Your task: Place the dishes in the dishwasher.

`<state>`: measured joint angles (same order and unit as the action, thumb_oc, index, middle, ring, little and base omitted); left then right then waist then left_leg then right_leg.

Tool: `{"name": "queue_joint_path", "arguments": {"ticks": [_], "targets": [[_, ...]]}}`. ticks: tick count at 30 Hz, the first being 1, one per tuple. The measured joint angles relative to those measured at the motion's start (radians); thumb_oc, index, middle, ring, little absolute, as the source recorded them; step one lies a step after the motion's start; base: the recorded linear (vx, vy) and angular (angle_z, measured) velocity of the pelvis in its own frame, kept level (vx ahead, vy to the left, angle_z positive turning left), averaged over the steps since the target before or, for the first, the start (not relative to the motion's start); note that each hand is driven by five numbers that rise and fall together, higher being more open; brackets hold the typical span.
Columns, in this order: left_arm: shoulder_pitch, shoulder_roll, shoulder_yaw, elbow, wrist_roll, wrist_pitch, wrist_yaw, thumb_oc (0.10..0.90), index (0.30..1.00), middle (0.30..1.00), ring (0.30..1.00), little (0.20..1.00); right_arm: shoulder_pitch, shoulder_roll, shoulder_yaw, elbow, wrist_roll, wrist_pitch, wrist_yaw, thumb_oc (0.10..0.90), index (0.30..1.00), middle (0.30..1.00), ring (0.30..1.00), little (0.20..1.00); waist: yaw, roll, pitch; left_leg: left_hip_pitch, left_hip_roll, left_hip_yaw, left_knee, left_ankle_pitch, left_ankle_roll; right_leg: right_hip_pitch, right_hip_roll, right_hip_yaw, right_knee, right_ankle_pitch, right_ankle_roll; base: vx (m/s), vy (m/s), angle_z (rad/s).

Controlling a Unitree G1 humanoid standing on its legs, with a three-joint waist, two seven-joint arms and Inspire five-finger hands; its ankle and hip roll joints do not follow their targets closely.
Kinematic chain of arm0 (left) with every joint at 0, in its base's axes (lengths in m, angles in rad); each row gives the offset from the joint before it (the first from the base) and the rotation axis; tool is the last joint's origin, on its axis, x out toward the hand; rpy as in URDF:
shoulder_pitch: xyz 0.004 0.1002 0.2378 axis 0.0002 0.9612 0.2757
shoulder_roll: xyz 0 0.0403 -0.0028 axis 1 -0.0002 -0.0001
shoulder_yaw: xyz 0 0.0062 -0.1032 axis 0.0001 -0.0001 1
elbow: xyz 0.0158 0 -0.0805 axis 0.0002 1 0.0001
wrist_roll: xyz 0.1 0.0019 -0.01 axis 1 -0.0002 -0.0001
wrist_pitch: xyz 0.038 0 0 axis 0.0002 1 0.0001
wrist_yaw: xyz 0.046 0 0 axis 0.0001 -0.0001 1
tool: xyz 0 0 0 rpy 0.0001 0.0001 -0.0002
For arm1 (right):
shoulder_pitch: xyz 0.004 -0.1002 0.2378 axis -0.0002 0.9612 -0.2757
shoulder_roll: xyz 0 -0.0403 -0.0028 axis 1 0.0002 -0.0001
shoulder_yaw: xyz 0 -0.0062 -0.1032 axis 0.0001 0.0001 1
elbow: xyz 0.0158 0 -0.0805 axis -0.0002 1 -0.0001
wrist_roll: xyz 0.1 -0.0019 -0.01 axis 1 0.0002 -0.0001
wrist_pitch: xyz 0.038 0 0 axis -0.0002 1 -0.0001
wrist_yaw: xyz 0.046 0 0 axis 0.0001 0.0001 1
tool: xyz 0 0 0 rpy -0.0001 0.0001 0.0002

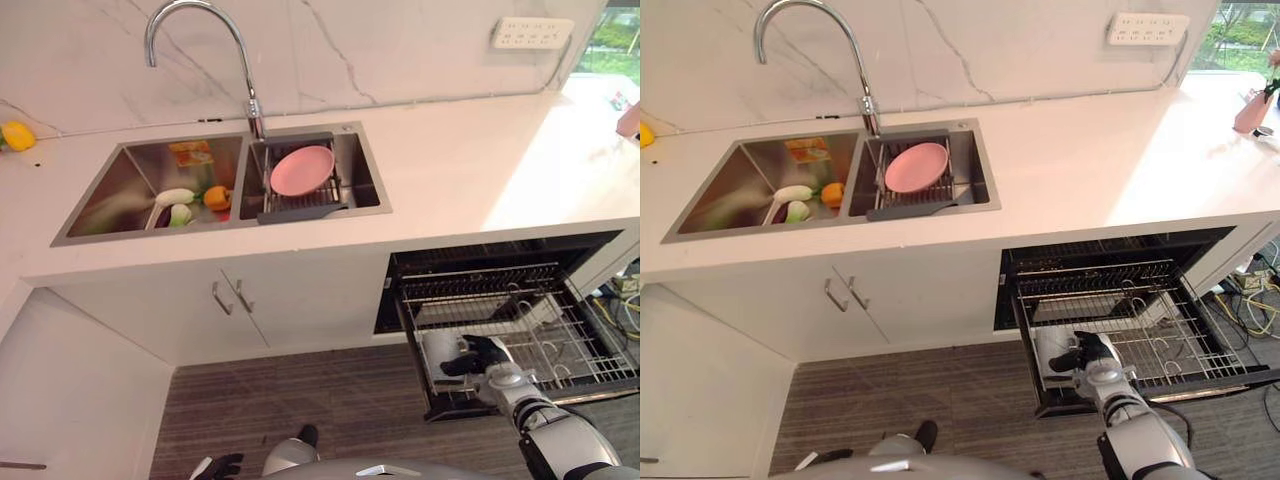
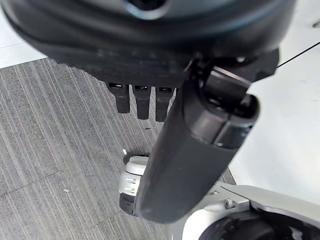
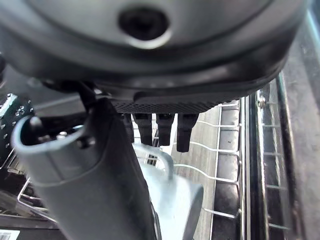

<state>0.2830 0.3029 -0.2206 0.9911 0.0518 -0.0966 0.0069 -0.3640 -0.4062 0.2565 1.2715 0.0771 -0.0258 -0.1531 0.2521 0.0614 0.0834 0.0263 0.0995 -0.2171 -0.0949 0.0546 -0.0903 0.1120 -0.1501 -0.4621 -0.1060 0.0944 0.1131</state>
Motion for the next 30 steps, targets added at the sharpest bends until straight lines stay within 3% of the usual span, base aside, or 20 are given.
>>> {"name": "queue_joint_path", "arguments": {"ticks": [4,7,12,16,19,20,21,22,23,25,27,28,29,30], "targets": [[-0.002,-0.009,0.0,0.016,0.0,0.004,0.008,0.8,0.9,0.9,0.9,0.9,-0.001,-0.017,-0.003,-0.071,-0.006,0.0,-0.05,0.8,0.9,0.9,0.9,0.9,-0.024,-0.001,0.0,0.015,0.003,0.0,0.004,-0.001,-0.002,0.013,0.001,0.0,0.0,-0.001,-0.002,0.0,-0.024,-0.01],[-0.008,-0.018,0.0,0.017,-0.001,0.012,0.016,0.8,0.9,0.9,0.9,0.9,0.02,-0.019,-0.07,-0.216,0.004,-0.002,-0.082,0.8,0.9,0.9,0.9,0.9,-0.045,0.002,-0.002,0.021,0.007,0.012,0.0,-0.005,-0.001,0.013,0.005,0.011,0.0,-0.004,0.001,-0.01,-0.054,-0.11],[-0.033,-0.036,0.007,0.024,-0.011,0.019,0.031,0.8,0.9,0.9,0.9,0.9,0.176,-0.025,-0.137,-0.654,0.008,-0.047,-0.105,0.8,0.9,0.9,0.9,0.9,-0.103,0.008,-0.008,0.029,0.024,0.024,0.001,-0.012,-0.005,0.012,0.017,0.026,0.0,-0.004,-0.007,0.0,-0.075,-0.08],[-0.083,-0.083,0.01,0.235,-0.039,0.042,-0.007,0.8,0.9,0.9,0.9,0.9,0.324,-0.024,-0.166,-0.963,0.098,-0.107,-0.028,0.8,0.9,0.9,0.9,0.9,-0.177,0.029,-0.02,0.024,0.026,0.046,0.011,-0.015,-0.009,-0.005,0.028,0.064,0.0,-0.012,-0.01,-0.06,-0.029,-0.14],[-0.108,-0.107,0.014,0.282,-0.04,0.046,-0.017,0.8,0.9,0.9,0.9,0.9,0.387,-0.034,-0.208,-1.07,0.124,-0.115,-0.01,0.8,0.9,0.9,0.9,0.9,-0.237,0.022,-0.013,-0.061,-0.001,0.126,0.116,-0.015,-0.019,-0.03,0.012,0.082,0.0,-0.011,-0.01,-0.07,0.087,0.16],[-0.123,-0.116,0.015,0.291,-0.041,0.044,-0.013,0.8,0.9,0.9,0.9,0.9,0.395,-0.038,-0.234,-1.077,0.125,-0.113,-0.011,0.8,0.9,0.9,0.9,0.9,-0.254,0.024,-0.01,-0.088,-0.004,0.168,0.14,-0.005,-0.026,-0.033,0.008,0.081,0.001,-0.014,-0.015,0.03,0.29,0.4],[-0.148,-0.13,0.04,0.309,-0.039,0.043,-0.009,0.8,0.9,0.9,0.9,0.9,0.416,-0.04,-0.267,-1.117,0.126,-0.106,-0.012,0.8,0.9,0.9,0.9,0.9,-0.264,0.018,-0.002,-0.102,0.006,0.231,0.129,-0.016,-0.048,-0.041,-0.006,0.065,-0.001,0.004,-0.044,0.07,0.255,0.27],[-0.157,-0.136,0.048,0.329,-0.037,0.048,-0.004,0.8,0.9,0.9,0.9,0.9,0.428,-0.038,-0.277,-1.145,0.125,-0.108,-0.011,0.8,0.9,0.9,0.9,0.9,-0.261,0.02,-0.001,-0.099,0.016,0.285,0.128,-0.031,-0.041,-0.047,-0.01,0.063,0.0,0.004,-0.047,0.07,0.192,0.0],[-0.159,-0.136,0.054,0.346,-0.04,0.055,0.002,0.8,0.9,0.9,0.9,0.9,0.431,-0.034,-0.278,-1.181,0.125,-0.11,-0.012,0.8,0.9,0.9,0.9,0.9,-0.269,0.008,0.004,-0.097,0.036,0.33,0.138,-0.037,-0.045,-0.059,-0.031,0.062,0.0,-0.001,-0.043,0.09,0.346,-0.24],[-0.163,-0.145,0.074,0.365,-0.042,0.057,0.013,0.8,0.9,0.9,0.9,0.9,0.435,-0.027,-0.274,-1.234,0.125,-0.113,-0.005,0.8,0.9,0.9,0.9,0.9,-0.278,-0.005,0.013,-0.091,0.085,0.346,0.14,-0.045,-0.068,-0.066,-0.057,0.07,-0.001,0.0,-0.034,0.09,0.38,-0.2],[-0.15,-0.152,0.081,0.37,-0.041,0.065,0.017,0.8,0.9,0.9,0.9,0.9,0.437,-0.022,-0.272,-1.265,0.146,-0.12,0.002,0.8,0.9,0.9,0.9,0.9,-0.296,0.009,0.011,-0.038,0.137,0.343,0.054,-0.042,-0.077,-0.064,-0.063,0.08,-0.001,0.018,0.005,0.07,0.382,0.03],[-0.148,-0.157,0.08,0.37,-0.041,0.065,0.019,0.8,0.9,0.9,0.9,0.9,0.436,-0.02,-0.268,-1.269,0.161,-0.12,0.003,0.8,0.9,0.9,0.9,0.9,-0.294,0.015,0.009,-0.027,0.136,0.341,0.049,-0.04,-0.077,-0.063,-0.067,0.08,-0.001,0.023,0.014,0.09,0.484,-0.01],[-0.144,-0.155,0.083,0.373,-0.041,0.067,0.015,0.8,0.9,0.9,0.9,0.9,0.44,-0.013,-0.27,-1.274,0.166,-0.123,0.005,0.8,0.9,0.9,0.9,0.9,-0.296,0.01,0.002,-0.016,0.116,0.337,0.028,0.003,-0.085,-0.062,-0.095,0.084,-0.001,0.034,0.038,0.09,0.56,0.07],[-0.148,-0.141,0.085,0.375,-0.041,0.065,0.012,0.8,0.9,0.9,0.9,0.9,0.448,0.005,-0.268,-1.278,0.169,-0.124,0.007,0.8,0.9,0.9,0.9,0.9,-0.295,-0.009,-0.002,-0.018,0.087,0.343,0.028,-0.01,-0.07,-0.057,-0.117,0.079,0.001,0.037,0.048,0.06,0.509,0.18]]}}
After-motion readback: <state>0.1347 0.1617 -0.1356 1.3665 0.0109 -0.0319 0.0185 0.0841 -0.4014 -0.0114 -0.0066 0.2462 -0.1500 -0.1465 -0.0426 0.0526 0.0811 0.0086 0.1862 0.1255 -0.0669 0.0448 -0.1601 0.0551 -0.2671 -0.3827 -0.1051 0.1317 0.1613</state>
